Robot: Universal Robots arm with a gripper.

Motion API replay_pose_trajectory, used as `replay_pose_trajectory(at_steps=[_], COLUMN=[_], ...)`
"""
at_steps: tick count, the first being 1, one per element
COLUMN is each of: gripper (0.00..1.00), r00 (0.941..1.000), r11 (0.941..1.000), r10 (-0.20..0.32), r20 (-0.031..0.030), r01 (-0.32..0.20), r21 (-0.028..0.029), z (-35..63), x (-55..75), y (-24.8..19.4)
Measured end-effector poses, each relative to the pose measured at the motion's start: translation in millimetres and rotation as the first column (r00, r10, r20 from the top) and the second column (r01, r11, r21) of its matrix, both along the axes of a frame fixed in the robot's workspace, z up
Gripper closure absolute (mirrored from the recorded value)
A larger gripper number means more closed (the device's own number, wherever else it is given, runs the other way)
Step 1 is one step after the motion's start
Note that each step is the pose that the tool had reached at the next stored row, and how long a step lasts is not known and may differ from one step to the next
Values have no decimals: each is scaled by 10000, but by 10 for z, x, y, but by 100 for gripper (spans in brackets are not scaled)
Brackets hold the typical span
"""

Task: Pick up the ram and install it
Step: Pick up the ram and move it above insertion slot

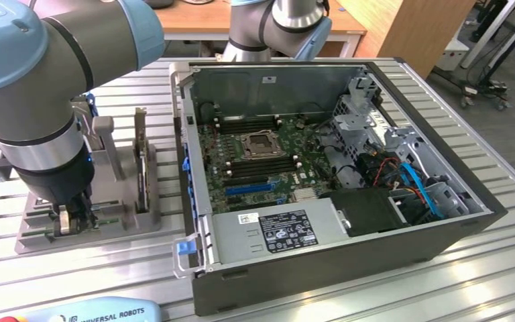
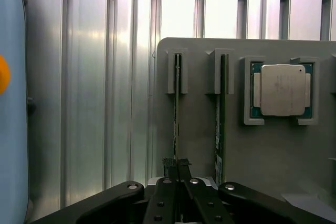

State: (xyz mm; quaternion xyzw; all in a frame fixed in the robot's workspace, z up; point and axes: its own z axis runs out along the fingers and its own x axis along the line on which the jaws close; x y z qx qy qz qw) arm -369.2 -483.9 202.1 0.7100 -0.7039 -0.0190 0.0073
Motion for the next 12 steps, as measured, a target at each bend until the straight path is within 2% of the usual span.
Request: replay_pose_trajectory(at_steps=[7,12], gripper=[89,89], r00=[10000,10000], r11=[10000,10000], r10=[15,15], r20=[0,0], r01=[-15,-15], r21=[1,1], z=[4,107], x=[1,0], y=[0,0])
